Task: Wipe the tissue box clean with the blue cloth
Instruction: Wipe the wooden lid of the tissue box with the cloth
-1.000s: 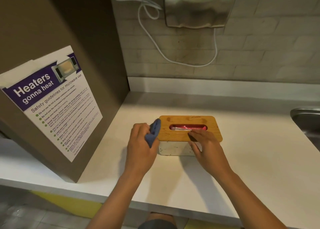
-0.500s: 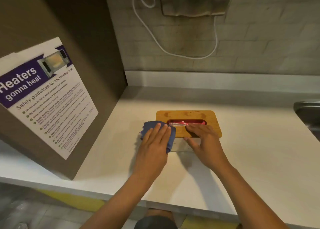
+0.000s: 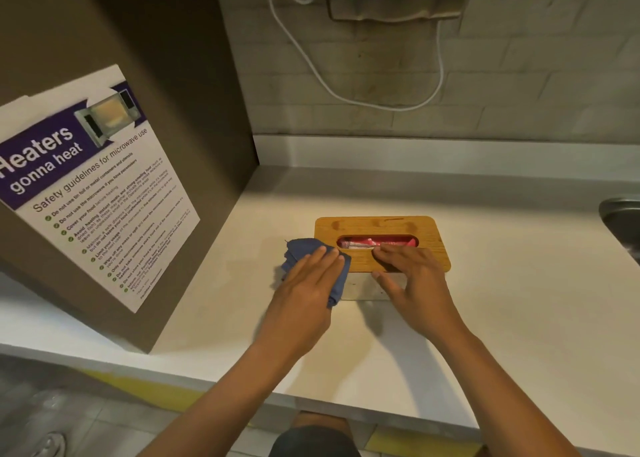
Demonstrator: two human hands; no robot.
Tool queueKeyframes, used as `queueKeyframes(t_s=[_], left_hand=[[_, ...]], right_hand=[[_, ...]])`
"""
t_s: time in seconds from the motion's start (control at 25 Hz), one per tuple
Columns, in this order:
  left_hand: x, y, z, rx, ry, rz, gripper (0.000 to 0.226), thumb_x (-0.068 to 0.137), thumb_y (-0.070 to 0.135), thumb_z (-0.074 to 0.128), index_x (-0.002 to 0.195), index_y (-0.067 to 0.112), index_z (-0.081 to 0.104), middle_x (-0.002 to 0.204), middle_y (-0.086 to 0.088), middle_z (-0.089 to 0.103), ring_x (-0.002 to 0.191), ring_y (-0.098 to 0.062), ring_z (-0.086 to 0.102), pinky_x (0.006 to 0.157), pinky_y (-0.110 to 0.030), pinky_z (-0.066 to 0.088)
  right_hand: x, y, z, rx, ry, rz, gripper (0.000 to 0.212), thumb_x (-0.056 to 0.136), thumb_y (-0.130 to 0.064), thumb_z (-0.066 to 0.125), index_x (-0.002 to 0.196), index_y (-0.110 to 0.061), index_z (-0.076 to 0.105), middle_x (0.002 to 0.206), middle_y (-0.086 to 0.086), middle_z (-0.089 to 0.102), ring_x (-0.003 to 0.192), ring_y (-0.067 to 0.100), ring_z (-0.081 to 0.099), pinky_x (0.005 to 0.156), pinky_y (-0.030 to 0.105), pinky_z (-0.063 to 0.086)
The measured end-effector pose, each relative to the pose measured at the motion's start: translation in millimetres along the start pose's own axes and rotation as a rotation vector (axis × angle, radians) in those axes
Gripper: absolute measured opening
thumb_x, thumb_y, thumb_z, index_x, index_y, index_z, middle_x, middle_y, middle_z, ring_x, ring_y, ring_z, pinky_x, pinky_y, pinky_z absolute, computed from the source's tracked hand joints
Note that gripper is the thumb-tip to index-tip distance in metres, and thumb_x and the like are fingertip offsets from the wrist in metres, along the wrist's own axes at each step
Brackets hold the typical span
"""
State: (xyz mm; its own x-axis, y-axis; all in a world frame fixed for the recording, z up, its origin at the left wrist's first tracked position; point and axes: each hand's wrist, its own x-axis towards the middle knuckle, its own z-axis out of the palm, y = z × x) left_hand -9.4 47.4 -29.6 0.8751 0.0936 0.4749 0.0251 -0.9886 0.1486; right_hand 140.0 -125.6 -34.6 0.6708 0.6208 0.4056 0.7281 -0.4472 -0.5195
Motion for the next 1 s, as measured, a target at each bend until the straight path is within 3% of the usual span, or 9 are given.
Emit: queueKeyframes(t_s=[0.08,0.16,0.24,0.36,0.52,0.6,0.72,0.84,1.0], left_hand=[[8,-8,-5,0.02,-0.004,-0.004,0.052,0.07,-0.004,0.065,0.122,0.001,0.066,0.12,-0.011,0.068,0.114,-0.028,0.059,0.1,-0.034,0.04],[26,-16,-5,0.007,-0.025,-0.152,0.045,0.071,-0.007,0.074,0.113,0.004,0.062,0.108,-0.01,0.066,0.099,-0.029,0.062,0.089,-0.033,0.045],[38,-11,-3,-0.016,-0.066,-0.226,0.041,0.076,-0.002,0.067,0.115,0.006,0.06,0.113,-0.009,0.065,0.104,-0.029,0.061,0.095,-0.035,0.047],[27,10,-1,0.051,-0.107,-0.109,0.058,0.071,0.008,0.057,0.128,0.003,0.064,0.128,-0.01,0.066,0.124,-0.031,0.06,0.112,-0.043,0.044],[12,6,-12,0.041,-0.077,-0.101,0.056,0.07,0.006,0.054,0.126,0.003,0.064,0.124,-0.008,0.067,0.118,-0.031,0.062,0.103,-0.039,0.049],[29,1,-10,0.066,-0.078,-0.16,0.045,0.074,0.003,0.052,0.119,0.005,0.062,0.116,-0.009,0.064,0.112,-0.031,0.06,0.099,-0.034,0.041],[51,8,-3,0.079,-0.137,-0.241,0.04,0.079,0.005,0.06,0.119,0.004,0.06,0.122,-0.01,0.062,0.119,-0.031,0.056,0.105,-0.036,0.04],[33,17,-5,0.108,-0.15,-0.176,0.056,0.072,0.006,0.059,0.128,0.0,0.063,0.13,-0.013,0.064,0.126,-0.032,0.058,0.111,-0.041,0.042],[34,-1,-4,0.002,-0.11,-0.2,0.043,0.077,0.001,0.054,0.12,0.005,0.058,0.119,-0.008,0.059,0.114,-0.026,0.052,0.096,-0.033,0.043]], right_hand=[[0,0,0,0.013,0.003,0.0,0.044,0.088,-0.051,0.054,0.123,-0.027,0.065,0.125,-0.011,0.063,0.12,0.012,0.051,0.103,0.035,0.038],[0,-1,-1,0.031,0.007,0.007,0.041,0.088,-0.049,0.057,0.122,-0.028,0.065,0.125,-0.011,0.063,0.12,0.013,0.051,0.104,0.036,0.038],[-1,-1,-2,0.033,0.014,0.003,0.038,0.088,-0.045,0.062,0.122,-0.027,0.066,0.125,-0.011,0.063,0.119,0.013,0.052,0.103,0.034,0.037],[1,-4,-4,0.021,0.016,0.006,0.036,0.087,-0.041,0.066,0.12,-0.027,0.067,0.124,-0.01,0.064,0.119,0.013,0.051,0.102,0.028,0.035],[0,-5,-5,0.026,0.027,0.011,0.036,0.086,-0.039,0.067,0.12,-0.026,0.068,0.124,-0.009,0.065,0.117,0.014,0.051,0.099,0.025,0.033],[0,-5,-4,0.027,0.031,0.011,0.036,0.086,-0.04,0.067,0.12,-0.026,0.068,0.123,-0.009,0.065,0.117,0.014,0.05,0.1,0.027,0.036],[0,-4,-3,0.026,0.028,0.009,0.036,0.087,-0.041,0.066,0.12,-0.027,0.068,0.123,-0.01,0.065,0.116,0.014,0.052,0.1,0.03,0.038],[0,-2,-3,0.027,0.019,-0.006,0.036,0.087,-0.042,0.065,0.12,-0.027,0.067,0.123,-0.011,0.064,0.117,0.014,0.051,0.099,0.026,0.036],[-1,-1,-3,0.042,0.016,-0.009,0.036,0.087,-0.041,0.066,0.119,-0.027,0.067,0.123,-0.013,0.064,0.117,0.013,0.051,0.099,0.025,0.034]])
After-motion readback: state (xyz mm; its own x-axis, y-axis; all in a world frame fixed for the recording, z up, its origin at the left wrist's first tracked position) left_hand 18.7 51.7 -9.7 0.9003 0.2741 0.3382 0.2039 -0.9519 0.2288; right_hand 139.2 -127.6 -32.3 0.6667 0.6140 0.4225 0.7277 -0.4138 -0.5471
